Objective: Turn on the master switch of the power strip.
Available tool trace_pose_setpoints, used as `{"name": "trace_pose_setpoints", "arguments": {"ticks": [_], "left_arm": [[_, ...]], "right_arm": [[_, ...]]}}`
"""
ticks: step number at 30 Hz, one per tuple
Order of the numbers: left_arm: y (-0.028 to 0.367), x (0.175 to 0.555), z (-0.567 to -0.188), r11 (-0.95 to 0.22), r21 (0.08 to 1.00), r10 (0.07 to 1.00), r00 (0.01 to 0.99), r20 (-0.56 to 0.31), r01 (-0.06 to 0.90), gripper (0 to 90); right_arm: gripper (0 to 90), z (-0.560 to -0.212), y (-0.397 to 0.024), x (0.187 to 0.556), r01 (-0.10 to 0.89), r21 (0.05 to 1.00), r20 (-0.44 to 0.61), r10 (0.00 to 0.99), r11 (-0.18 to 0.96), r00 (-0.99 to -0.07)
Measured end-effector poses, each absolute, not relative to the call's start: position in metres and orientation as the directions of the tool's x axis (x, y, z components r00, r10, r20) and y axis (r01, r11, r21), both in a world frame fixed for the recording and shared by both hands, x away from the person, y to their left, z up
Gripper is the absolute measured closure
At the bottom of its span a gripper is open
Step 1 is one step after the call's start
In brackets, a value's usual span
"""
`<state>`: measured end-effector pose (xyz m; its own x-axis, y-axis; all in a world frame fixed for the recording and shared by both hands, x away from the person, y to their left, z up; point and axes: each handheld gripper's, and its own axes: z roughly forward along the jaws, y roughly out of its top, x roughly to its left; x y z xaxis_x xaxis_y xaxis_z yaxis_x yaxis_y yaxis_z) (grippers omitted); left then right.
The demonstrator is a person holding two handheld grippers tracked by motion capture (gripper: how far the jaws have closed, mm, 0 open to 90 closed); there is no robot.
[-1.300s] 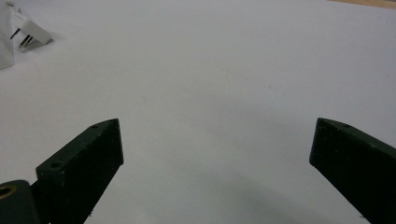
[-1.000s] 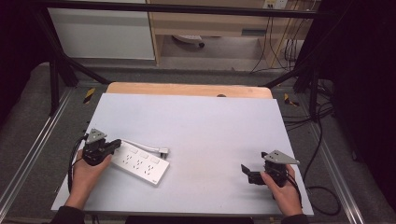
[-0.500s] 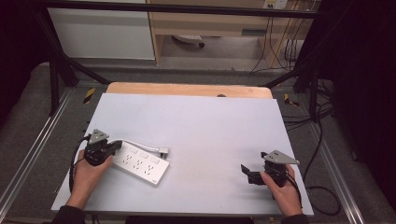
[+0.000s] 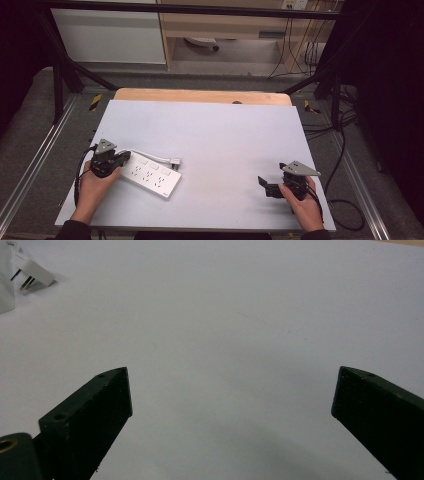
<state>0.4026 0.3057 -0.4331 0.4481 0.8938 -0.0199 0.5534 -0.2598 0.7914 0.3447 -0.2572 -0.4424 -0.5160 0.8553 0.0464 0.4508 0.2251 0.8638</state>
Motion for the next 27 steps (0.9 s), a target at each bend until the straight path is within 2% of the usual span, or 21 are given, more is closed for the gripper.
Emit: {"name": "trace_pose_setpoints", "arguments": {"ticks": [27], "left_arm": [[0.3138, 0.4072, -0.4347, -0.239, 0.797, 0.9, 0.435, -0.033, 0.554, 90.0]], "right_arm": [[3.2, -0.4427, -0.2565, 0.3443, 0.454, 0.863, 0.053, 0.854, 0.222, -0.517]]}}
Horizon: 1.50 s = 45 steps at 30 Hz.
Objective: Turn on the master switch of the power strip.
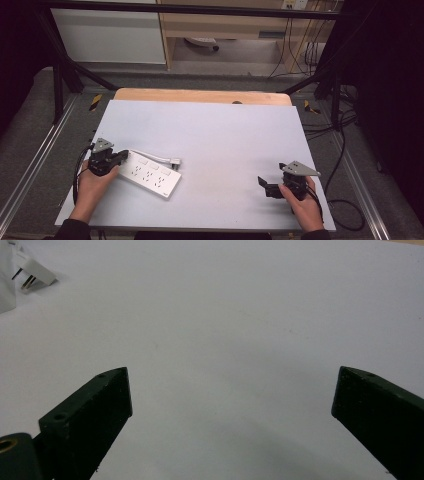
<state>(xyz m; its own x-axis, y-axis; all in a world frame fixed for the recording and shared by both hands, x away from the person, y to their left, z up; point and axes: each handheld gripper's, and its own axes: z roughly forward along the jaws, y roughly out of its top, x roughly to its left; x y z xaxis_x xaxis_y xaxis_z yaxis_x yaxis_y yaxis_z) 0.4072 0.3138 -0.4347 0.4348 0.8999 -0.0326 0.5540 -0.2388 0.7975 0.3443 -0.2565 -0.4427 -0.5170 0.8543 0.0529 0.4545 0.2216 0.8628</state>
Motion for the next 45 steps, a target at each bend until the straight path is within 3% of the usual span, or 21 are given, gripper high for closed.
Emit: {"name": "trace_pose_setpoints", "arguments": {"ticks": [45], "left_arm": [[0.3148, 0.4101, -0.4338, -0.234, 0.772, 0.901, 0.43, -0.056, 0.591, 90.0]], "right_arm": [[3.0, -0.4435, -0.2564, 0.344, 0.462, 0.857, 0.054, 0.852, 0.229, -0.522]]}}
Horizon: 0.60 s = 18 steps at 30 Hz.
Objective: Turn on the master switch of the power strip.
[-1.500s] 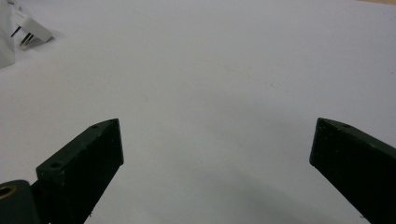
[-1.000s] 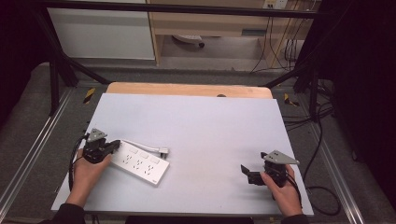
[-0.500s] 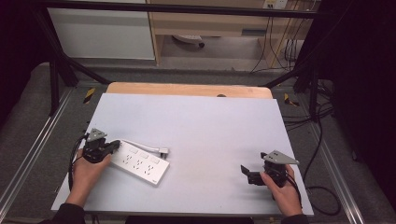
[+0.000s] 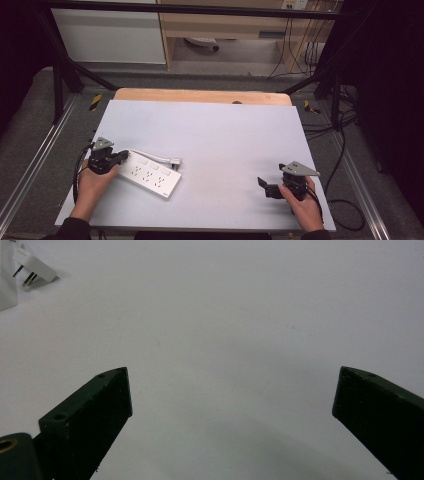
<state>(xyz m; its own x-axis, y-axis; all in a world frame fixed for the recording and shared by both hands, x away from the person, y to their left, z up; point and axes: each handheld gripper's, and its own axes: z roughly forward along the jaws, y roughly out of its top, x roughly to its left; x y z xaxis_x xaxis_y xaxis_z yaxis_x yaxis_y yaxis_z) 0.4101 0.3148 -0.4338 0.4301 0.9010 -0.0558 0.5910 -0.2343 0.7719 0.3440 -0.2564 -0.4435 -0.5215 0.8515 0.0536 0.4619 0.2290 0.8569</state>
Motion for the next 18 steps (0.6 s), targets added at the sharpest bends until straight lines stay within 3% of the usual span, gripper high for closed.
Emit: {"name": "trace_pose_setpoints", "arguments": {"ticks": [18], "left_arm": [[0.3155, 0.4102, -0.4341, -0.224, 0.773, 0.901, 0.428, -0.068, 0.594, 90.0]], "right_arm": [[3.0, -0.4436, -0.2562, 0.3438, 0.463, 0.856, 0.055, 0.851, 0.229, -0.523]]}}
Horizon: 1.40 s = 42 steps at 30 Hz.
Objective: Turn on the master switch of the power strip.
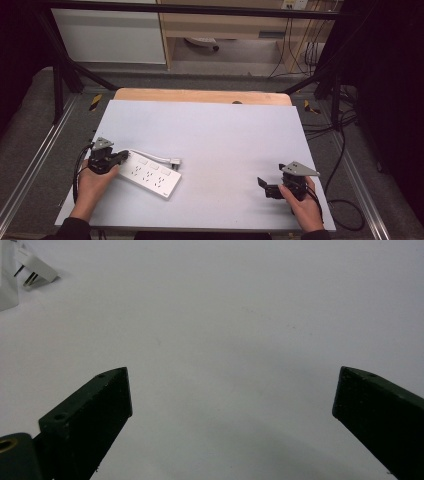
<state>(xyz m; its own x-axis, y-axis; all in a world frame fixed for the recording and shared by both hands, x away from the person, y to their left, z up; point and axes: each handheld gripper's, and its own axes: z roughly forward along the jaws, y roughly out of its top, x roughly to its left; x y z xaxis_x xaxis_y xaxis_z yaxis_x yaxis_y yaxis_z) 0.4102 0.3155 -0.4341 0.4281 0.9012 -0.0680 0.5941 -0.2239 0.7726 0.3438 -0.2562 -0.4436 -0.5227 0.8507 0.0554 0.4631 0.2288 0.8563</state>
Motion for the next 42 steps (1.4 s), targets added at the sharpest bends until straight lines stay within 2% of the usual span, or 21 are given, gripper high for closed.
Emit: {"name": "trace_pose_setpoints", "arguments": {"ticks": [42], "left_arm": [[0.3154, 0.4083, -0.4349, -0.216, 0.787, 0.904, 0.423, -0.064, 0.579, 90.0]], "right_arm": [[3.0, -0.4437, -0.2558, 0.3437, 0.467, 0.855, 0.061, 0.851, 0.225, -0.522]]}}
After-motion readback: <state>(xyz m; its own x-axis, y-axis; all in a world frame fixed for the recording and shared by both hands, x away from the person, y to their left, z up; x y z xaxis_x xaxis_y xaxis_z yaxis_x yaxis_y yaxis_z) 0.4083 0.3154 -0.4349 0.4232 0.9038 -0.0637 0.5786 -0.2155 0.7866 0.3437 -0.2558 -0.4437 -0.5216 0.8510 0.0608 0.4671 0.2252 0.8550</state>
